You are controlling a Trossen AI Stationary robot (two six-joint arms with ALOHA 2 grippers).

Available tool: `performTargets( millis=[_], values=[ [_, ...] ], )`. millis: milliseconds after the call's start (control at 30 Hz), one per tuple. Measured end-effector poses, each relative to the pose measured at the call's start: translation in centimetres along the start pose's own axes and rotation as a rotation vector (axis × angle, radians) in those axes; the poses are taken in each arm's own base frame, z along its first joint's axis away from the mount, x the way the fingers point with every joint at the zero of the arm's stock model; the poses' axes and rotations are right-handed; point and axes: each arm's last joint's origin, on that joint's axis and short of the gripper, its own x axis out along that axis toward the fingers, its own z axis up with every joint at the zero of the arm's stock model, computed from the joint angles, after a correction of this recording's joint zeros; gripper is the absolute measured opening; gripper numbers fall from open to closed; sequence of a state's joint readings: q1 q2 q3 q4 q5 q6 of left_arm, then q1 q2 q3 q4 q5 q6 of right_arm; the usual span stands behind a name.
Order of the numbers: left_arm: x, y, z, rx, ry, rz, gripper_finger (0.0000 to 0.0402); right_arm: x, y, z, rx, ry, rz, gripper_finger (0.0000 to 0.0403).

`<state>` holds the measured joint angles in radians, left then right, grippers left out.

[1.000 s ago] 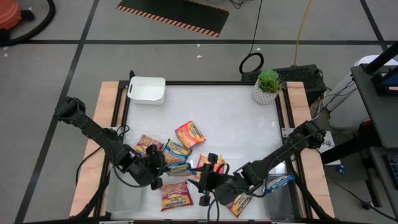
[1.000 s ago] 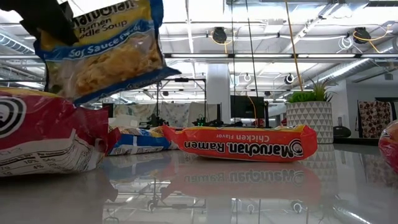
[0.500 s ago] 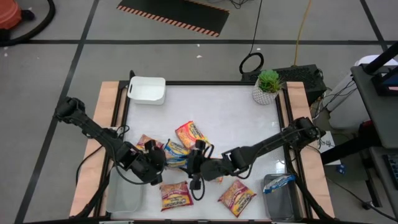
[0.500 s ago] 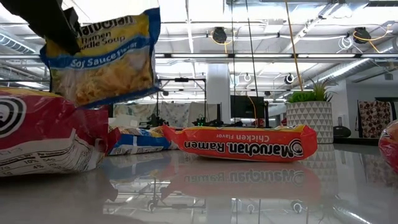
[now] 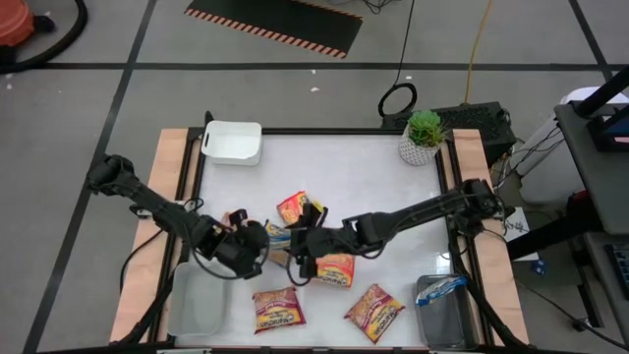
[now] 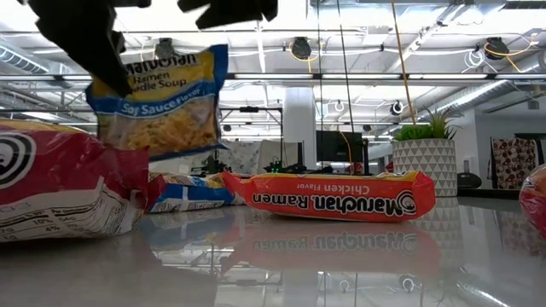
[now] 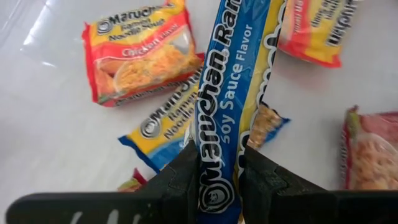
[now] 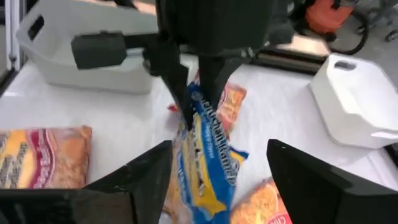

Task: Sort Maruchan noodles
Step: Put the top blue noodle pack into the black bin

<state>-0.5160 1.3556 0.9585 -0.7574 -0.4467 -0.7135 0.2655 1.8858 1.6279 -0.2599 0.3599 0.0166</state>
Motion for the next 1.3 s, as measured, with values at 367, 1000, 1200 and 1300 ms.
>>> performTargets(
  millis=[367,1000,1200,1300],
  values=[
    [0.5,0.9,0.6,-0.037,0.012,0.014,0.0086,1.9,-3.0,-1.2,-0.002,0.087,0.040,0.0263],
    [0.4,0.6,0.5,-0.030,0.005,0.000,0.0086,3.6,-2.9,-2.3,0.021,0.117,0.197,0.0287],
    [0.4,0.5,0.6,-0.010,0.003,-0.002,0.0086,4.3,-3.1,-2.5,0.018,0.108,0.192,0.0270],
    [0.4,0.5,0.6,-0.010,0.000,-0.004,0.0086,4.2,-3.1,-2.4,0.017,0.106,0.197,0.0250]
  ],
)
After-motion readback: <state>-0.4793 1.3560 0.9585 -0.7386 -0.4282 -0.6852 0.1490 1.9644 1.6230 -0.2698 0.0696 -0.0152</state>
